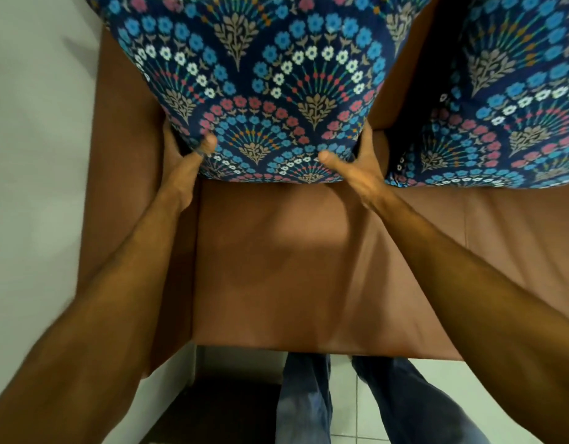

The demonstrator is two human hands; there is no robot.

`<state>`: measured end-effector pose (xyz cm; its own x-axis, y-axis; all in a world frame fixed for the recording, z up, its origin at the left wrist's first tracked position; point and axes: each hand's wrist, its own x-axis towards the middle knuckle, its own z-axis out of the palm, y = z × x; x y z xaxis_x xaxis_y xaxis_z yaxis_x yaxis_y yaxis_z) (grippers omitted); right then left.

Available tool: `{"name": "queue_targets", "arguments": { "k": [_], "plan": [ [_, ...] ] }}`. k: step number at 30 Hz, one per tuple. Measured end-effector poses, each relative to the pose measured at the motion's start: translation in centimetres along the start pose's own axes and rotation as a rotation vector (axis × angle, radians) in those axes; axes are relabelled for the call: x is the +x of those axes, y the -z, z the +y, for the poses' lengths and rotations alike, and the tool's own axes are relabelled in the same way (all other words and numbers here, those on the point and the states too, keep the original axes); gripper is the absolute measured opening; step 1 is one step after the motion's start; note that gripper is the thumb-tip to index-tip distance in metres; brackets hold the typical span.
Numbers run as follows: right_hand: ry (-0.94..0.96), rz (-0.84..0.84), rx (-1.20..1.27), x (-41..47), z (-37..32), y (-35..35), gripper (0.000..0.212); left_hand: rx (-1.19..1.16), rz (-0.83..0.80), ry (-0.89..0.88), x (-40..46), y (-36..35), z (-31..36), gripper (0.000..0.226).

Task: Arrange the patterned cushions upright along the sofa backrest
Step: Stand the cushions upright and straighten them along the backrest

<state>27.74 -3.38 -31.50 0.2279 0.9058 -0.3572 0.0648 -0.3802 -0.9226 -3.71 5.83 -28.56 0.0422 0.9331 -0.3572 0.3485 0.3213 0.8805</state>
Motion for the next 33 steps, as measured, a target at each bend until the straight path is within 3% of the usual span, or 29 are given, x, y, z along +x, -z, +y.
{"name": "queue_targets", "arguments": {
  "k": [3,5,7,10,12,15,17,19,22,24,27,30,31,33],
  "plan": [
    [-0.040,-0.088,-0.320,0.8,2.0,1.3,0.138,0.245,-0.145,0.073,0.5,0.0,-3.3,0.138],
    [-0.083,-0.061,-0.564,1.7,3.1,1.6,0.141,0.367,-0.123,0.100,1.8,-0.4,-4.9,0.145],
    [-0.109,0.001,-0.664,2.4,3.9,1.4,0.121,0.443,-0.039,0.127,2.9,-1.1,-5.8,0.133],
    [-0.089,0.093,-0.730,2.7,4.3,0.6,0.080,0.411,0.166,0.175,1.8,-3.0,-4.4,0.095],
    [-0.118,0.245,-0.680,2.0,4.0,0.2,0.058,0.409,0.381,0.194,0.3,-4.3,-2.4,0.070],
    [0.006,0.484,-0.331,-0.1,2.4,-0.3,0.045,0.069,0.660,0.135,-2.3,-6.3,-0.1,0.058],
    [0.130,0.447,-0.209,-1.1,1.0,-0.2,0.046,-0.101,0.596,-0.059,-3.7,-7.6,0.9,0.065],
    [0.113,0.316,-0.238,-1.7,-0.3,0.2,0.052,-0.110,0.506,-0.086,-4.2,-8.4,1.9,0.078],
    [-0.039,0.304,-0.276,-3.2,-1.7,2.7,0.059,-0.183,0.638,0.214,-4.6,-10.0,4.1,0.082],
    [-0.025,0.358,-0.289,-5.4,-2.1,5.4,0.054,-0.208,0.687,0.378,-6.3,-11.8,4.8,0.077],
    [0.104,0.404,-0.342,-9.5,-0.2,11.7,0.041,-0.074,0.528,0.295,-10.7,-17.2,3.5,0.075],
    [0.119,0.536,-0.378,-12.0,3.1,19.4,0.028,-0.041,0.197,0.281,-14.5,-25.0,2.8,0.068],
    [0.080,0.574,-0.349,-12.4,4.0,22.0,0.031,-0.025,0.101,0.274,-15.1,-27.5,3.4,0.070],
    [-0.017,0.607,-0.230,-12.2,5.2,26.8,0.058,-0.017,-0.075,0.257,-14.8,-31.7,5.1,0.090]
  ]
}}
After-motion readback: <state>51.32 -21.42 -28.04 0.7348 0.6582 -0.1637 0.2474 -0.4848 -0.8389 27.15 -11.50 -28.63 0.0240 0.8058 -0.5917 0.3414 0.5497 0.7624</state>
